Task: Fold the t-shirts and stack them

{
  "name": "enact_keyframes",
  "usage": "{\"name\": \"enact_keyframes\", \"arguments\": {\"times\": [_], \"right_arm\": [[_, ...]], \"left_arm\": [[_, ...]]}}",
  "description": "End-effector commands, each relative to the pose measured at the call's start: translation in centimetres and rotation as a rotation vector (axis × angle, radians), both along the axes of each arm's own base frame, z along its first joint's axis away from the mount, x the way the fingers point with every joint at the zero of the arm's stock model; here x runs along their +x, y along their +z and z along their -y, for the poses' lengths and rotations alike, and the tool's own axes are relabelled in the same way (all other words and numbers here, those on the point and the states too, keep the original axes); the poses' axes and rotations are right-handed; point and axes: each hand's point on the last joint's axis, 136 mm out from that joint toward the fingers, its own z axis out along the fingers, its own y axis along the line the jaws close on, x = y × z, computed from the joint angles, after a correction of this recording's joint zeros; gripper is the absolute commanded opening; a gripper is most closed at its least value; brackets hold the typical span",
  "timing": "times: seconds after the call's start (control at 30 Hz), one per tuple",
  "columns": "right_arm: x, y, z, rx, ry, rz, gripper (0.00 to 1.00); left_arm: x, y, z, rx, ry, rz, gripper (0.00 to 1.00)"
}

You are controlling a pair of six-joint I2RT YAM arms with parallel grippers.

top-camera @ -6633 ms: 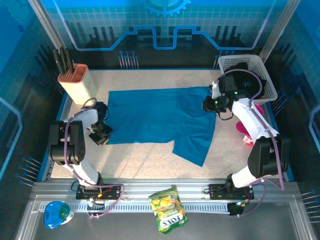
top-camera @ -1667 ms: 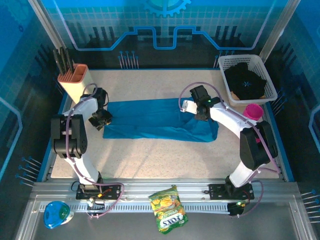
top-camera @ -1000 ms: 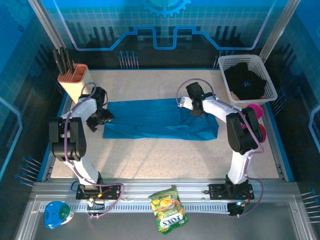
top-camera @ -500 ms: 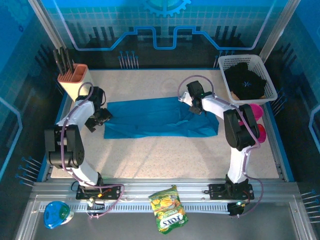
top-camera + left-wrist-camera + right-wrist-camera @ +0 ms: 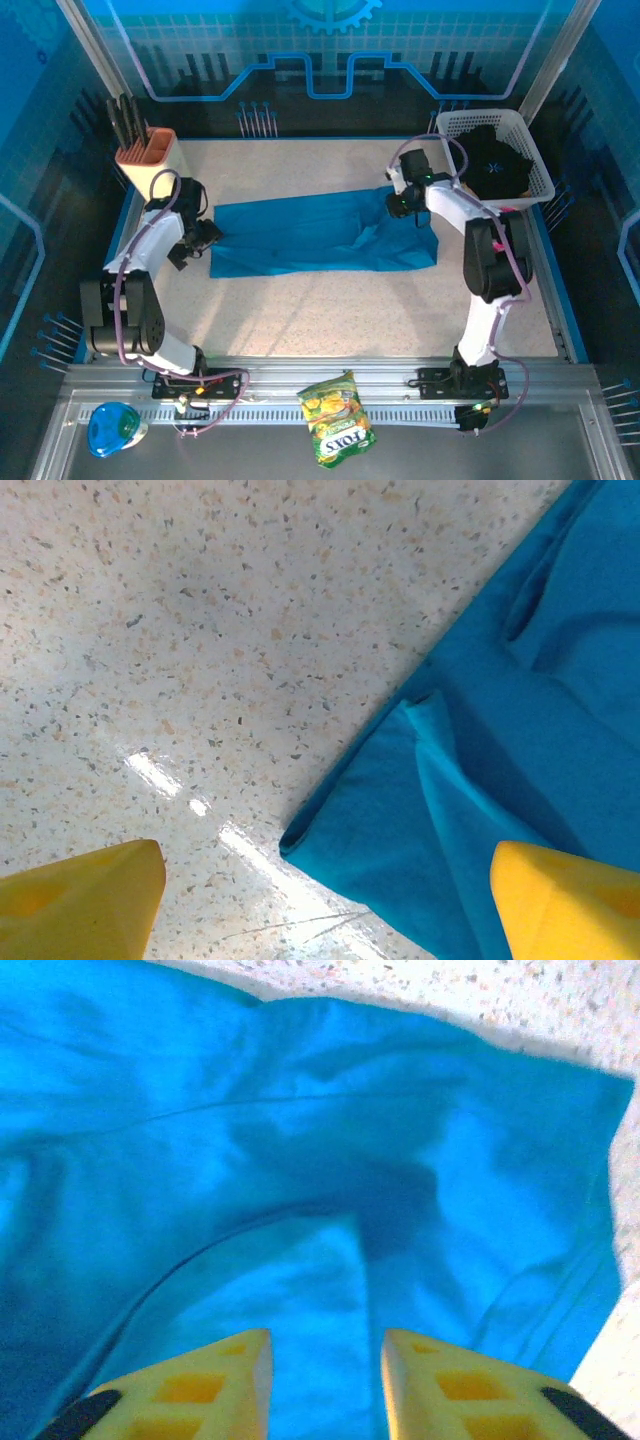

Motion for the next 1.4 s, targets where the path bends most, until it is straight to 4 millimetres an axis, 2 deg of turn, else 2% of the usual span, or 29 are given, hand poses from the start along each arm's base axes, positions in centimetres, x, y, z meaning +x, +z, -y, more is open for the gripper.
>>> {"name": "enact_keyframes", "arguments": {"times": [0.0, 0.1, 0.2, 0.4, 0.57, 0.77, 0.87, 1.0, 1.07, 1.13, 1.2, 1.3, 1.37], "right_arm": [[-2.6, 3.6, -2.3, 0.307, -0.115, -0.035, 0.38], [-5.3, 3.4, -2.8, 0.349, -0.137, -0.119, 0.37], [-7.4, 1.9, -4.0, 0.341, -0.128, -0.196, 0.33], [-8.4, -1.9, -6.6, 0.323, -0.13, -0.314, 0.17], [-7.0, -2.9, -7.4, 0.301, -0.128, -0.312, 0.09], [-3.5, -2.4, -8.8, 0.314, -0.109, -0.257, 0.07], [-1.8, -2.6, -9.8, 0.326, -0.104, -0.255, 0.07], [-0.4, -3.9, -11.0, 0.342, -0.107, -0.28, 0.07], [0.0, -4.3, -11.5, 0.357, -0.11, -0.29, 0.07], [0.2, -3.8, -11.4, 0.362, -0.11, -0.28, 0.08], [0.3, -2.4, -11.2, 0.359, -0.105, -0.245, 0.09], [-0.2, 0.6, -10.1, 0.338, -0.099, -0.18, 0.11], [-1.2, 2.6, -9.2, 0.318, -0.096, -0.14, 0.12]], "left_arm": [[-1.2, 1.1, -0.5, 0.021, 0.001, 0.006, 0.86], [-1.4, 1.9, -0.4, 0.019, -0.001, 0.027, 0.86], [-1.5, 2.5, -0.2, 0.01, -0.002, 0.049, 0.86], [-2.3, 4.1, 0.2, 0.001, -0.019, 0.077, 0.86], [-2.8, 5.5, 0.3, 0.002, -0.043, 0.092, 0.86], [-2.9, 6.3, 0.7, -0.012, -0.059, 0.106, 0.86], [-3.1, 6.0, 0.9, -0.017, -0.067, 0.09, 0.86], [-3.5, 4.8, 1.2, -0.025, -0.083, 0.038, 0.85], [-3.6, 3.9, 1.4, -0.027, -0.09, 0.012, 0.81], [-3.5, 3.4, 1.7, -0.035, -0.1, -0.002, 0.76], [-3.0, 3.1, 2.1, -0.04, -0.118, -0.008, 0.74], [-1.4, 3.3, 2.9, -0.031, -0.164, -0.01, 0.72], [0.3, 3.5, 3.5, -0.023, -0.195, -0.012, 0.71]]}}
